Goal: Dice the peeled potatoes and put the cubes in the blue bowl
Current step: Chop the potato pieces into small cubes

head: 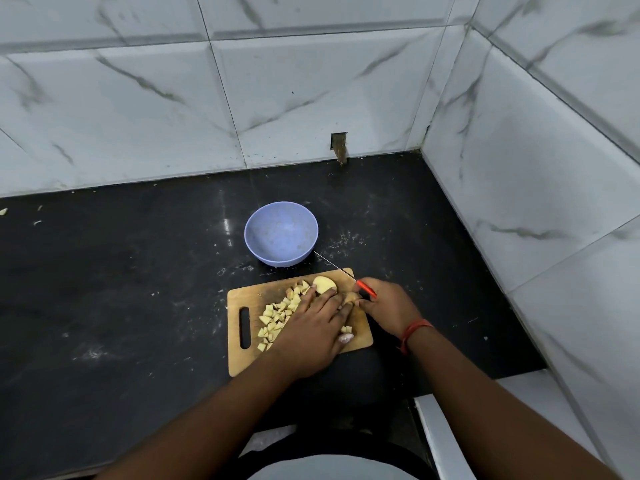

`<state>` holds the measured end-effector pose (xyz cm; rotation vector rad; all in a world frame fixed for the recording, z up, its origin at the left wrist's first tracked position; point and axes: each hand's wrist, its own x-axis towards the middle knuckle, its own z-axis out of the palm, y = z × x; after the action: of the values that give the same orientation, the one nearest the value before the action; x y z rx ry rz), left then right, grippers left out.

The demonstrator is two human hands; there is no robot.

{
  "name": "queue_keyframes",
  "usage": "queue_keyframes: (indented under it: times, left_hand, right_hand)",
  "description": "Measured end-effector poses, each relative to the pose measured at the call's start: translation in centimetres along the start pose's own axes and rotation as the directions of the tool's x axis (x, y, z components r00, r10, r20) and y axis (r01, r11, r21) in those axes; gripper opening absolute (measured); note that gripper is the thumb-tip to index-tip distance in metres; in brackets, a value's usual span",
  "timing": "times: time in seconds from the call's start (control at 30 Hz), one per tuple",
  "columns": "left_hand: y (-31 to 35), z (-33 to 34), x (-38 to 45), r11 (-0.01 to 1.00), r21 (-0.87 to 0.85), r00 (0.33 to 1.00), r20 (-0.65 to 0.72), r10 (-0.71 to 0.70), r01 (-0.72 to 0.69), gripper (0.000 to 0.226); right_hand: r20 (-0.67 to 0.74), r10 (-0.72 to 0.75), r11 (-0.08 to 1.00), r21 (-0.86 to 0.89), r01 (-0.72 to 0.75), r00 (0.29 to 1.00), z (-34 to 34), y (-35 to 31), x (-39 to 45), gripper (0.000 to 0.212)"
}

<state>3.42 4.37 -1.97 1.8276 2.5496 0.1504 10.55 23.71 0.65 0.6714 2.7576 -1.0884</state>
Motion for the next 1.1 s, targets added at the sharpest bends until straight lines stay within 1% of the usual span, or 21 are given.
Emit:
queue_keyframes:
  times: [0.13,0.27,0.33,0.43,0.53,0.6,0.87,0.97,1.03,1.1]
  left_hand:
    - [0.3,0.0,0.5,1.0,0.022,1.0,-0.006,0.012,-0.012,0.065]
    - [-0.3,0.0,0.7,0.999,0.052,1.0,0.01,0.013,-0.013,0.064]
    - [-0.5,0.0,0.7,0.998,0.059,1.0,0.026,0.014,-0.015,0.063]
    - [-0.4,-0.1,0.9,0.997,0.074,0.998,0.052,0.022,-0.026,0.064]
    - [-0.2,-0.2,0.9,0.997,0.077,0.998,0.062,0.022,-0.027,0.065]
    - [-0.1,-0.3,0.9,0.996,0.083,0.998,0.065,0.018,-0.024,0.065]
    - [0.2,-0.4,0.8,0.997,0.08,0.997,0.081,0.005,-0.011,0.065]
    - [0.2,-0.5,0.8,0.998,0.06,0.995,0.097,-0.003,-0.003,0.065]
    - [0.2,-0.6,0.8,0.999,0.044,0.995,0.102,-0.009,0.005,0.065]
    - [0.2,-0.6,0.8,0.999,0.034,0.995,0.097,-0.008,0.004,0.064]
  right_hand:
    - [0.01,0.03,0.999,0.037,-0.03,1.0,-0.1,-0.3,-0.2,0.015]
    - [-0.112,0.119,0.974,0.208,-0.094,0.987,-0.3,-1.0,-1.6,0.004]
    - [-0.123,0.153,0.968,0.221,-0.123,0.98,-0.1,-1.5,-2.8,0.01]
    - [-0.055,0.206,0.97,0.141,-0.197,0.977,0.4,-1.9,-4.8,0.015]
    - [0.047,0.25,0.968,-0.015,-0.25,0.967,1.0,-2.1,-6.2,0.018]
    - [0.077,0.272,0.96,-0.086,-0.266,0.959,1.3,-2.2,-6.7,0.019]
    - [0.148,0.349,0.934,-0.14,-0.33,0.925,1.5,-3.1,-7.2,0.019]
    - [0.199,0.428,0.902,-0.16,-0.402,0.881,1.9,-3.7,-7.2,0.017]
    - [0.217,0.479,0.875,-0.197,-0.442,0.851,2.1,-4.2,-7.0,0.024]
    - [0.204,0.518,0.849,-0.242,-0.47,0.831,2.4,-4.8,-6.5,0.034]
